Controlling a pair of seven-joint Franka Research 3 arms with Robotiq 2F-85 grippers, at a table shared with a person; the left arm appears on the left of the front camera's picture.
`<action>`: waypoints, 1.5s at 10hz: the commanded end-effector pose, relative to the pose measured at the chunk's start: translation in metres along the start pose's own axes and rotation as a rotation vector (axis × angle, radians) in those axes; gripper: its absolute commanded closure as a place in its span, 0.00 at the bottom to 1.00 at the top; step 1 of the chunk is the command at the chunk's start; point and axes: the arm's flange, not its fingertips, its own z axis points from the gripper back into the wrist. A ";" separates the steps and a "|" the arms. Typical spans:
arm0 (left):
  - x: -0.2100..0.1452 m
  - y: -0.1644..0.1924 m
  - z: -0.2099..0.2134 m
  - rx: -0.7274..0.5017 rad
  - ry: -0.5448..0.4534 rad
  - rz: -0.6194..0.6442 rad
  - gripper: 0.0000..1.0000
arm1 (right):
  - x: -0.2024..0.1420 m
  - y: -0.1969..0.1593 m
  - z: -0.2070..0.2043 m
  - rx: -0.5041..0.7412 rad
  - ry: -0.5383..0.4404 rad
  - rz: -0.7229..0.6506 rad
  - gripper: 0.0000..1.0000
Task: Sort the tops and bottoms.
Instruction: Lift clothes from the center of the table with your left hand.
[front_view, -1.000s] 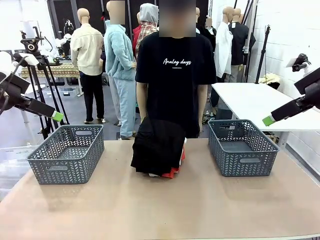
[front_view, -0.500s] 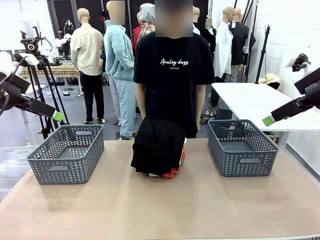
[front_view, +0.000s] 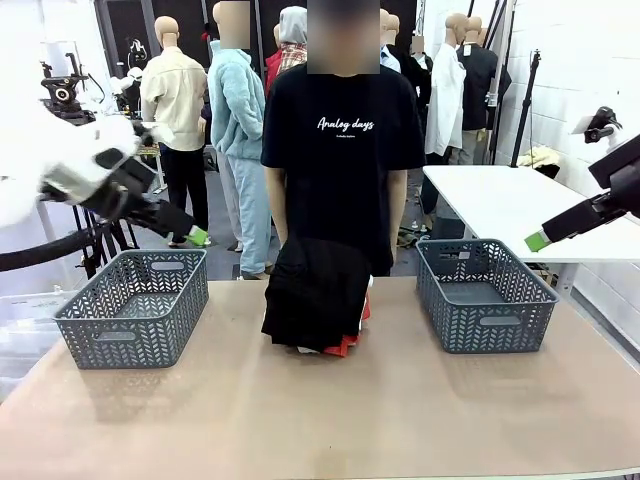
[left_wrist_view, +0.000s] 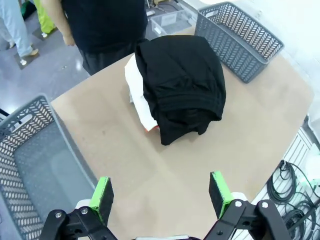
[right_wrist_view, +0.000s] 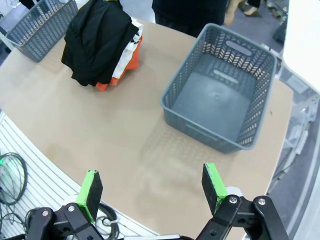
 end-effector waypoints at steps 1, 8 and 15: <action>0.010 0.020 -0.014 -0.050 0.052 0.046 0.00 | 0.000 0.001 -0.001 0.018 -0.003 -0.008 0.00; 0.049 -0.024 -0.040 0.121 0.077 -0.171 0.00 | 0.000 0.001 -0.001 0.018 -0.003 -0.008 0.00; 0.108 -0.025 -0.151 0.177 0.103 -0.313 0.00 | 0.000 0.001 -0.001 0.018 -0.003 -0.008 0.00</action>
